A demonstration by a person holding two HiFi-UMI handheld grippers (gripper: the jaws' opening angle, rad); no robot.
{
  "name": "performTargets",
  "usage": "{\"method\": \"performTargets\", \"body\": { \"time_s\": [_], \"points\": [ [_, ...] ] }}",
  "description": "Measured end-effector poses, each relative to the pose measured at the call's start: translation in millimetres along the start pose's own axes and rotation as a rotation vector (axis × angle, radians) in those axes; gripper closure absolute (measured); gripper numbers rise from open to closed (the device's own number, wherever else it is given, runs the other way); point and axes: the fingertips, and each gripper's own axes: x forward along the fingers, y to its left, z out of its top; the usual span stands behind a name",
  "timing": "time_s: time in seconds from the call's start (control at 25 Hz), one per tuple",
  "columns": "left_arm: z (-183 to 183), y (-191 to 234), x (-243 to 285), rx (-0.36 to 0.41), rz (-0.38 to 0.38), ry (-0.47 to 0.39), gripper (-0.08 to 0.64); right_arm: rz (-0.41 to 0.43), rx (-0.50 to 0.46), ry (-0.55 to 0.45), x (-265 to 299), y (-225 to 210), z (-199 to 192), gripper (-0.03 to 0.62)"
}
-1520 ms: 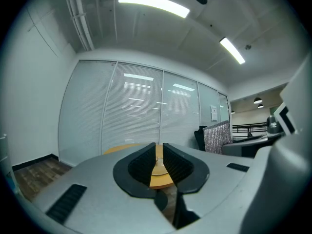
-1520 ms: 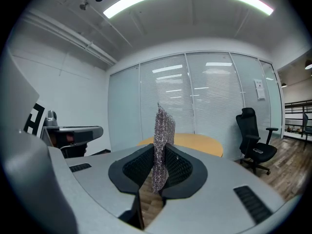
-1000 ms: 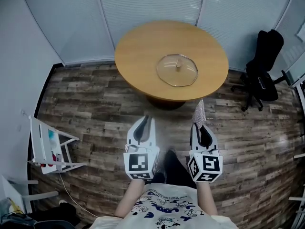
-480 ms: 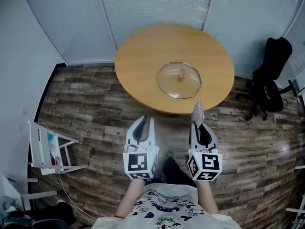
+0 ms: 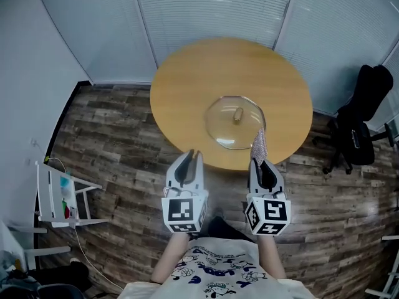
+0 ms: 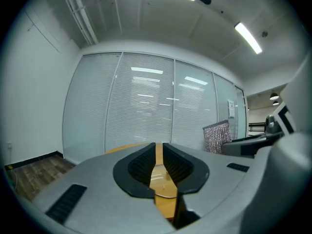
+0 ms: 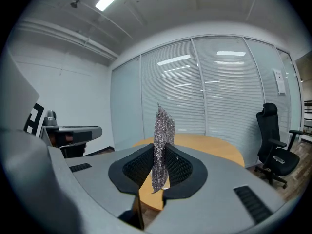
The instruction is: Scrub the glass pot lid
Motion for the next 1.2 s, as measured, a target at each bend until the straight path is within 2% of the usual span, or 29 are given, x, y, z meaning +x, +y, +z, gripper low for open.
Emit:
{"method": "performTargets", "body": {
  "time_s": [0.28,0.48,0.88,1.2],
  "points": [
    [7,1,43,0.001,0.035,-0.011,0.508,0.034,-0.008,-0.013,44,-23,13,0.519],
    [5,3,64,-0.027,0.047,0.001,0.508,0.050,-0.005,-0.003,65,-35,13,0.518],
    [-18,18,88,-0.059,0.069,0.078,0.508,0.072,-0.008,0.050,95,-39,-1,0.518],
    [-28,34,120,-0.094,0.064,0.107,0.508,0.071,-0.020,0.072,132,-41,-2,0.518]
  ]
}}
